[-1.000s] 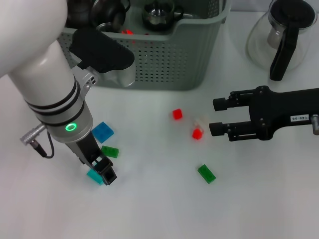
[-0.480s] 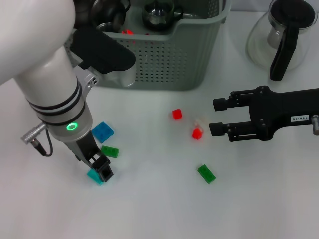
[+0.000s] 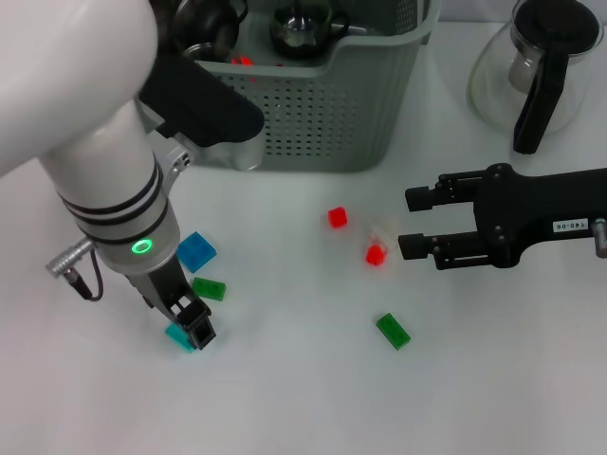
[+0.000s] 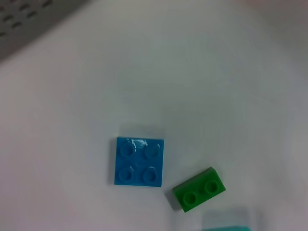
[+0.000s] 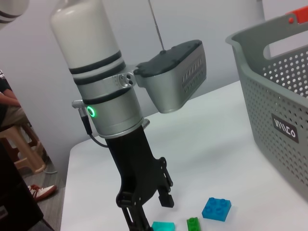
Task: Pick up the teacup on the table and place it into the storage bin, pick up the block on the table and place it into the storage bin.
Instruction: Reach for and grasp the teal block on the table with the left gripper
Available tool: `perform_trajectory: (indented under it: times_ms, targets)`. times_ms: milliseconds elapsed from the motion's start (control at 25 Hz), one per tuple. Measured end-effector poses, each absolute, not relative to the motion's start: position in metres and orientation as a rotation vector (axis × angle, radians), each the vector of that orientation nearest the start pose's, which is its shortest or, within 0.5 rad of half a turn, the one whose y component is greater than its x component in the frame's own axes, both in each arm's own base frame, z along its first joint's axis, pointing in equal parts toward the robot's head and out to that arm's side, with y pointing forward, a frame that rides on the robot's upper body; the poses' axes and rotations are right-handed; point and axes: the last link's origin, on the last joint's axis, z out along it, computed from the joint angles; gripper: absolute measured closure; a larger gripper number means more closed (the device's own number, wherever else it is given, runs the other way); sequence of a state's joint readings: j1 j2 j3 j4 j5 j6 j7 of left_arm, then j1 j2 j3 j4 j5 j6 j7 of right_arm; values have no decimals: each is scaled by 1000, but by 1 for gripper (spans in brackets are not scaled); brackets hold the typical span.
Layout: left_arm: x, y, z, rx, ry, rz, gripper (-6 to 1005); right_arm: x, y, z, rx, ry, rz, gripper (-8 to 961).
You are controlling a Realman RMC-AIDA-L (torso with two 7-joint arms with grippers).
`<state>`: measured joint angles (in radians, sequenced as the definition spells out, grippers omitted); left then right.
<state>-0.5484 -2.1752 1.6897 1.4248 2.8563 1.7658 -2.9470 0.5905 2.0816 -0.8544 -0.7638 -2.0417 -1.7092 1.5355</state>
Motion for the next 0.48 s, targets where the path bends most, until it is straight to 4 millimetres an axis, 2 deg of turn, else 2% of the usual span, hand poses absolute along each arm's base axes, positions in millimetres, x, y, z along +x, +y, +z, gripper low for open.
perform_trajectory:
  times_ms: [480]
  targets:
    - [-184, 296, -54, -2364, -1108, 998, 278, 221, 323, -8, -3033, 561, 608, 240]
